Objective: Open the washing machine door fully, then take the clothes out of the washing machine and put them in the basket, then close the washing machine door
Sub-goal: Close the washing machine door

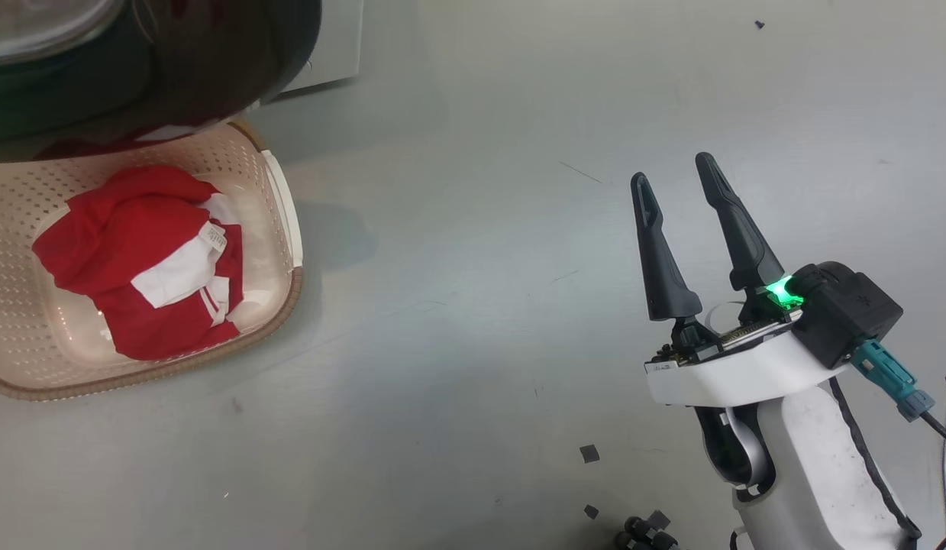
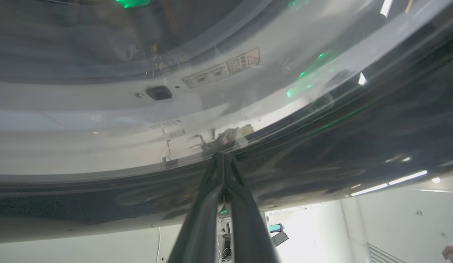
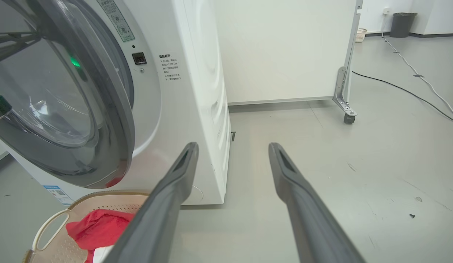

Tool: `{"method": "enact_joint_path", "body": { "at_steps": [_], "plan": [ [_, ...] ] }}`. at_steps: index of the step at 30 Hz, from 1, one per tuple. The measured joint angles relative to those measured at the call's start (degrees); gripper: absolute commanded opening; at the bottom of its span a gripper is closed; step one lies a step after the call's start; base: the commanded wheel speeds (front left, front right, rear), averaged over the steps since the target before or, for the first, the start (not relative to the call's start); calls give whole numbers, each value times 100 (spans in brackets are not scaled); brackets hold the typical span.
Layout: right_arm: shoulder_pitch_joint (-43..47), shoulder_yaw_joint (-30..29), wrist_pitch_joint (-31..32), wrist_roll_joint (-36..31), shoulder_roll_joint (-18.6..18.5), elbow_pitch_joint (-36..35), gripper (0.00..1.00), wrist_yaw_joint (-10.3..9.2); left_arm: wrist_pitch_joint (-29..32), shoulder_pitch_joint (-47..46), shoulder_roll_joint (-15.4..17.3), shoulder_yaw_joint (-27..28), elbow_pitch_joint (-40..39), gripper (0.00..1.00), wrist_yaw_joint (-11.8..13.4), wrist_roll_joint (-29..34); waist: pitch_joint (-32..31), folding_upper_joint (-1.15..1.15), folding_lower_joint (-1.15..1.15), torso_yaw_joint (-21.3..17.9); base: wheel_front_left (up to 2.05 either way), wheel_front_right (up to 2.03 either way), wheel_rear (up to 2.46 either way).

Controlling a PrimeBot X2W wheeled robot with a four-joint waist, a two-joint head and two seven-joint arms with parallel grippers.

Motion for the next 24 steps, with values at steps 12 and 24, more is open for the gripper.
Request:
{"method": "enact_joint_path", "body": {
  "at_steps": [12,24],
  "plan": [
    [-122,73,0,74,1,22,100,-7,-539,-737,-13,-7,750,0,52,452,105,0,0,-160,0,0,0],
    [-202,27,0,108,4,78,100,-99,-677,-988,-178,-111,1257,0,-157,505,52,0,0,-170,0,0,0]
  ]
}}
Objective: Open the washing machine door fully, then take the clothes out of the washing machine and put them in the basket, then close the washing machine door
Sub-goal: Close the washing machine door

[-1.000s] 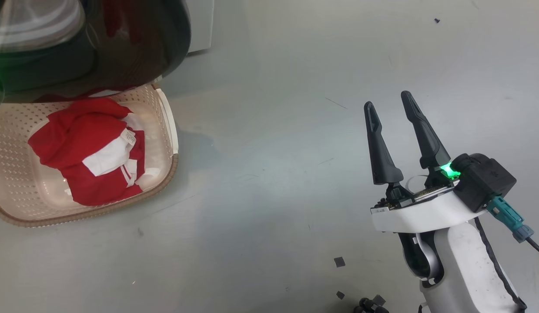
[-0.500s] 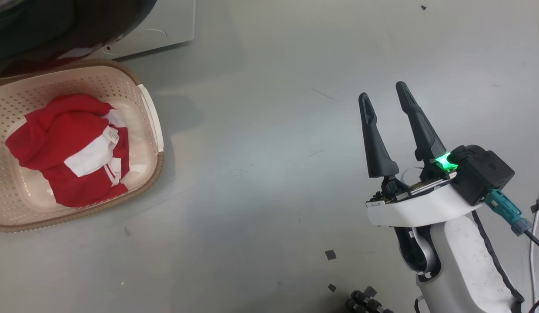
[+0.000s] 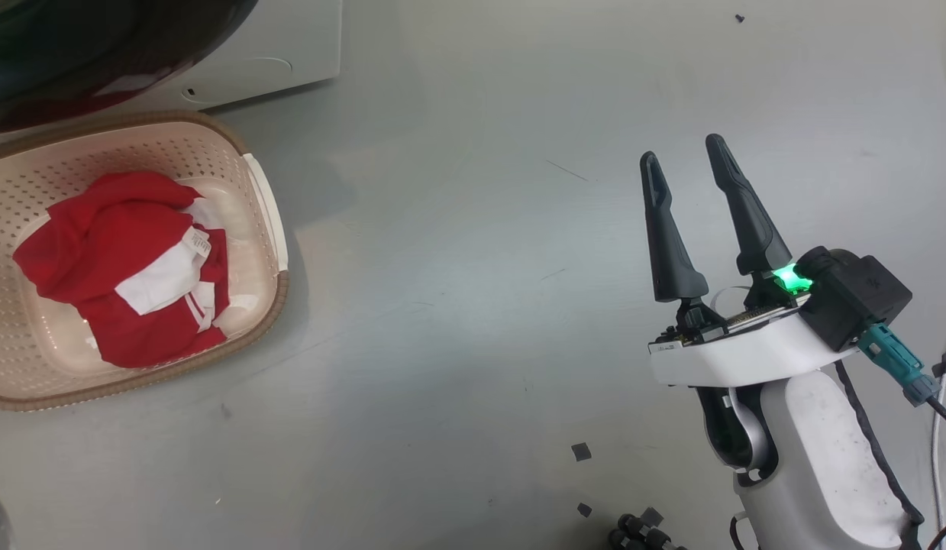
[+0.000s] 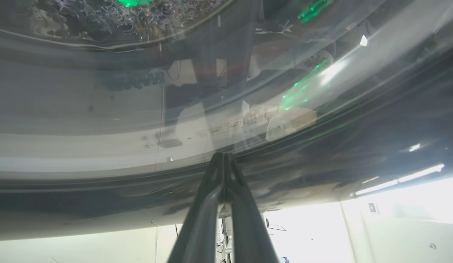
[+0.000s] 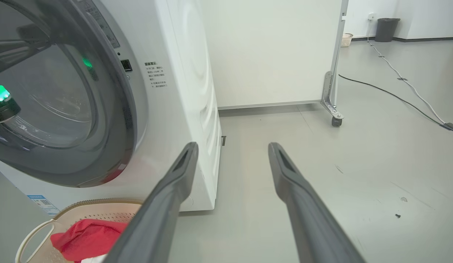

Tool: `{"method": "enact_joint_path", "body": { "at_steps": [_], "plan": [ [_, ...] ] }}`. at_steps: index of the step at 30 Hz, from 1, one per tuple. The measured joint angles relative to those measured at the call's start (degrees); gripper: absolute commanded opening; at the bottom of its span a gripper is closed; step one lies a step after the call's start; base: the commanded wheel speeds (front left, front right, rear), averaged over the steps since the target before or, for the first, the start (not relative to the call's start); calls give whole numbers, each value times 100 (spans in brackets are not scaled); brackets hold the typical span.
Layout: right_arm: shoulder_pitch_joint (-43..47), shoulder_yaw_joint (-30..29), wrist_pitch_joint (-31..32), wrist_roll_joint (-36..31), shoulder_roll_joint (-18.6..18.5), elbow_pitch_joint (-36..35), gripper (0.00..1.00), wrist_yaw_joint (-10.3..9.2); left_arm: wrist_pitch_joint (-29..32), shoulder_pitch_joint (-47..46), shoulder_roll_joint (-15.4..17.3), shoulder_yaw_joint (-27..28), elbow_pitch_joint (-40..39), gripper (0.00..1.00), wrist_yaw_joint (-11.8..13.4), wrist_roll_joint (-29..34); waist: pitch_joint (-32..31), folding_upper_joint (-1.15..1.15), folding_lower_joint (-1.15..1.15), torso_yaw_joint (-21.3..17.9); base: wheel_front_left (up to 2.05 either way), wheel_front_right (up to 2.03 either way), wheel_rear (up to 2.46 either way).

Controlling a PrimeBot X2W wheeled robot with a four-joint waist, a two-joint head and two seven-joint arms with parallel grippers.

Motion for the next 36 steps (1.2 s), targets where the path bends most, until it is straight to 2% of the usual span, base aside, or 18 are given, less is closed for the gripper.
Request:
{"method": "enact_joint_path", "body": {
  "at_steps": [7,12,15,25,34,35,36],
  "plan": [
    [0,-86,0,-69,-1,42,100,-1,73,17,-186,-56,114,0,-316,-80,-97,0,0,160,0,0,0],
    [4,-205,0,-176,-1,116,100,1,70,288,-300,79,178,0,-692,-175,-214,0,0,363,0,0,0],
    [12,-253,0,-229,-2,168,100,3,38,549,-377,152,220,0,-809,-226,-289,0,0,483,0,0,0],
    [208,-426,0,-471,-3,358,100,58,-213,1633,-542,290,134,0,-968,-122,-628,0,0,910,0,0,0],
    [432,-498,0,-568,-4,520,100,111,-592,2757,-934,513,-198,0,-992,-97,-1034,0,0,1257,0,0,0],
    [461,-502,0,-571,-5,528,100,118,-651,2885,-979,537,-242,2,-992,-94,-1083,0,0,1290,0,0,0],
    [490,-503,0,-572,-4,549,100,147,-686,3011,-1029,586,-309,13,-992,-96,-1133,0,0,1321,0,0,0]
  ]
}}
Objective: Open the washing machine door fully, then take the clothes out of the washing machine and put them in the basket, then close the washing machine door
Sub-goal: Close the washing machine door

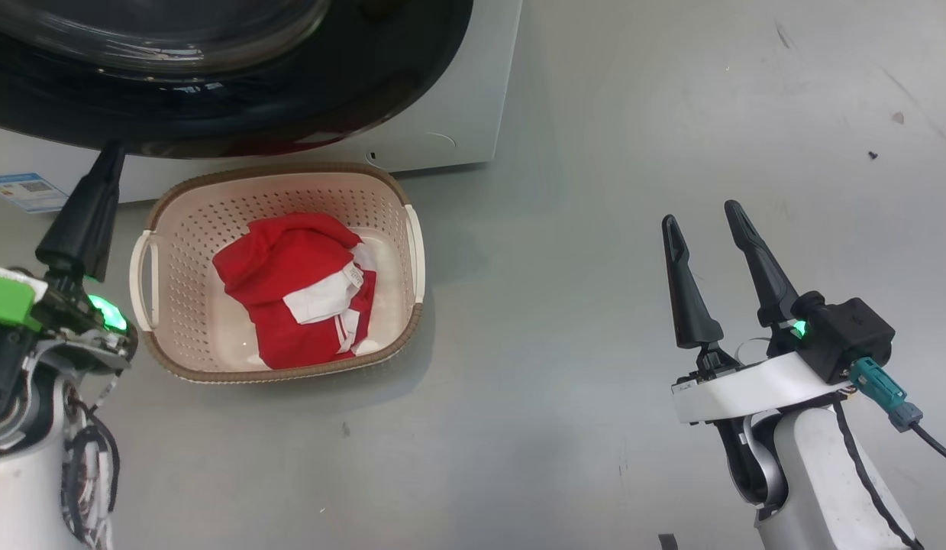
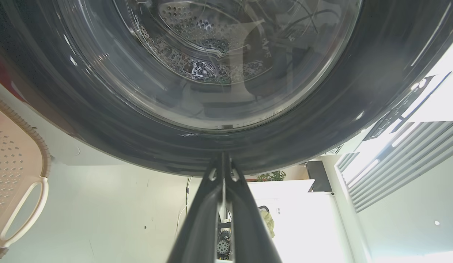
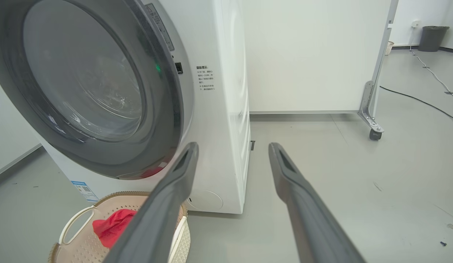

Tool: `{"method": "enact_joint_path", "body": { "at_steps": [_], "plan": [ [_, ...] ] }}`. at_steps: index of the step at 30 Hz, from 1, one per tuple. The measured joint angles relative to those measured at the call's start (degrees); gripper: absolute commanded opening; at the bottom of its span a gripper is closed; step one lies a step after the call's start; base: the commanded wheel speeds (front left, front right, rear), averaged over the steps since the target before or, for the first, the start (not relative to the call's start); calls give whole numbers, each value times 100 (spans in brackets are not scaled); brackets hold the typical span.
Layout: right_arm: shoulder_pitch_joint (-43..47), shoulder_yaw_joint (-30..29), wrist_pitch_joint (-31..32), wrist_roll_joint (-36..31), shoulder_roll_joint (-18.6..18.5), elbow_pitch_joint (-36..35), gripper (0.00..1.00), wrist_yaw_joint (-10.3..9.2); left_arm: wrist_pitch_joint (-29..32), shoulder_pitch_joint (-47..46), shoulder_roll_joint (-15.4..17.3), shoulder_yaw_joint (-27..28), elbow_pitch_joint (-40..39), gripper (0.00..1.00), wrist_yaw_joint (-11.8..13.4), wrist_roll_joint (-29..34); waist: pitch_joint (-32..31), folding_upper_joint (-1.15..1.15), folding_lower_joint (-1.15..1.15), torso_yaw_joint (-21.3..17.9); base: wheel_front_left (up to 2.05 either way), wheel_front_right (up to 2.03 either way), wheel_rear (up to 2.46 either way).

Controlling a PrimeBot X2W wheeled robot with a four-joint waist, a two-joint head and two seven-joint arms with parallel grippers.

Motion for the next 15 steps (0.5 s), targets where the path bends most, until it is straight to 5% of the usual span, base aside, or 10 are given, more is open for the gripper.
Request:
{"method": "enact_joint_path", "body": {
  "at_steps": [4,5,6,15],
  "plan": [
    [49,-4,0,-7,0,75,100,24,-58,467,-172,82,-332,44,0,-4,-204,0,0,102,0,0,0],
    [86,-13,0,-11,0,78,100,38,-74,581,-243,85,-394,60,0,-4,-255,0,0,125,0,0,0],
    [132,-20,0,-31,-1,91,100,65,-80,698,-308,83,-460,96,0,-4,-303,0,0,147,0,0,0],
    [399,-92,0,-102,-1,196,100,112,-510,1607,-393,130,-993,100,0,491,-712,0,0,335,0,0,0]
  ]
}}
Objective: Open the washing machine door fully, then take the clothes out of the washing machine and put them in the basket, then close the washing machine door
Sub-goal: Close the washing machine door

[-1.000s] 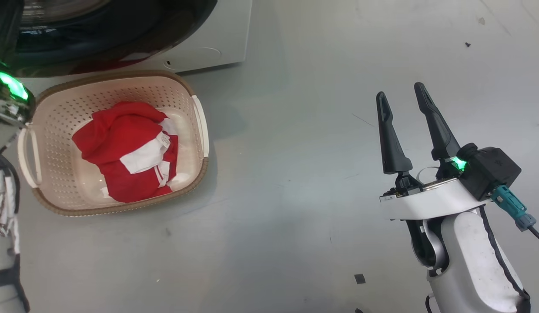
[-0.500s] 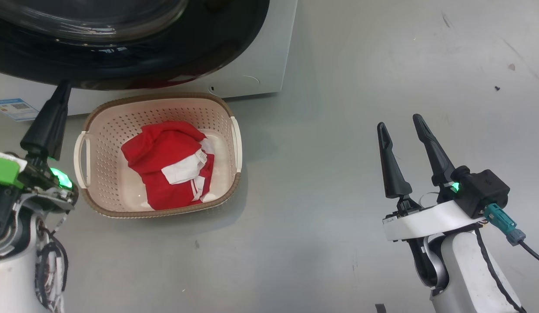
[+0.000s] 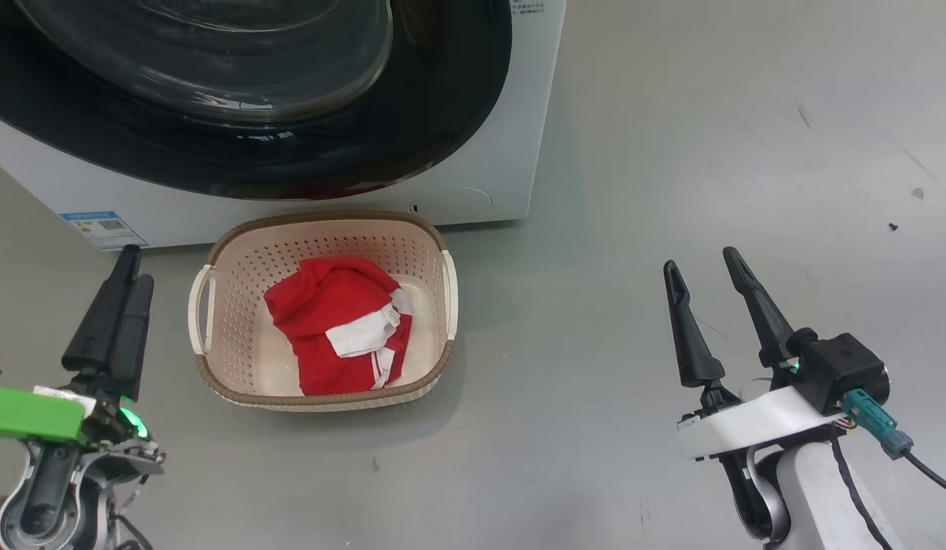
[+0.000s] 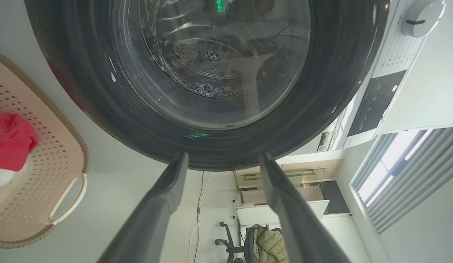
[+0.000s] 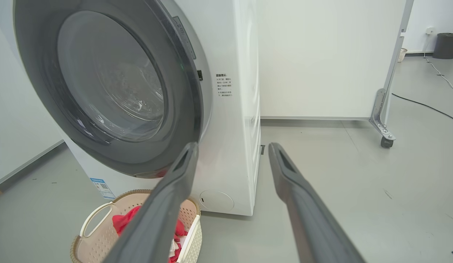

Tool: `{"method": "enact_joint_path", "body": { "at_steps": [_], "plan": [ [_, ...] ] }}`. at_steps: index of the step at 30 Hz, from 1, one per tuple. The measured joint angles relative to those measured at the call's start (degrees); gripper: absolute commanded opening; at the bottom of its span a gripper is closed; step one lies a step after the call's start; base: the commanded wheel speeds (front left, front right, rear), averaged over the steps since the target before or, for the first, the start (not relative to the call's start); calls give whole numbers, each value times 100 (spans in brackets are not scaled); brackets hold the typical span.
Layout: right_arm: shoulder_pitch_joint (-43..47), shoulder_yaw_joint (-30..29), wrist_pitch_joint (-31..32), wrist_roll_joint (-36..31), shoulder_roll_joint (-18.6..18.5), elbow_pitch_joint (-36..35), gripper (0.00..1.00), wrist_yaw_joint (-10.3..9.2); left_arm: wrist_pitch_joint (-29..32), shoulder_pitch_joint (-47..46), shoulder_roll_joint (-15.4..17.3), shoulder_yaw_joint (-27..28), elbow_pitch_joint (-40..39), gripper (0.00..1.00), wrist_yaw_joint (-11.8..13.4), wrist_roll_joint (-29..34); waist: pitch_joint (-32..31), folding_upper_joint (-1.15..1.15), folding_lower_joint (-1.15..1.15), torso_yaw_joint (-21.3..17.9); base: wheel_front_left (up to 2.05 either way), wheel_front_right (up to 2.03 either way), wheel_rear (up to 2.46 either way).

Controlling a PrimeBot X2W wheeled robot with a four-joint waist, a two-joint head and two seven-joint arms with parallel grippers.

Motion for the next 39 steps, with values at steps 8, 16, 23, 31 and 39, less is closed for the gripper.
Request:
{"method": "enact_joint_path", "body": {
  "at_steps": [8,16,23,31,39],
  "plan": [
    [103,-26,1,-56,-4,20,100,13,-740,263,20,-40,-613,100,0,1238,-265,0,0,129,0,0,0],
    [205,-99,0,-113,-41,26,100,20,-1593,379,439,-509,-1296,100,0,3047,-542,0,0,209,0,0,0],
    [355,-183,1,-145,-60,8,100,21,-2265,619,823,-898,-1518,100,-2,4536,-784,0,0,262,0,0,0],
    [525,-227,0,-179,-65,-55,100,54,-2717,1173,1105,-1082,-1306,100,103,6191,-1001,0,0,341,0,0,0],
    [861,-233,0,-187,-57,-41,100,53,-2863,1715,1027,-1374,-1059,100,532,6803,-1170,0,0,405,0,0,0]
  ]
}}
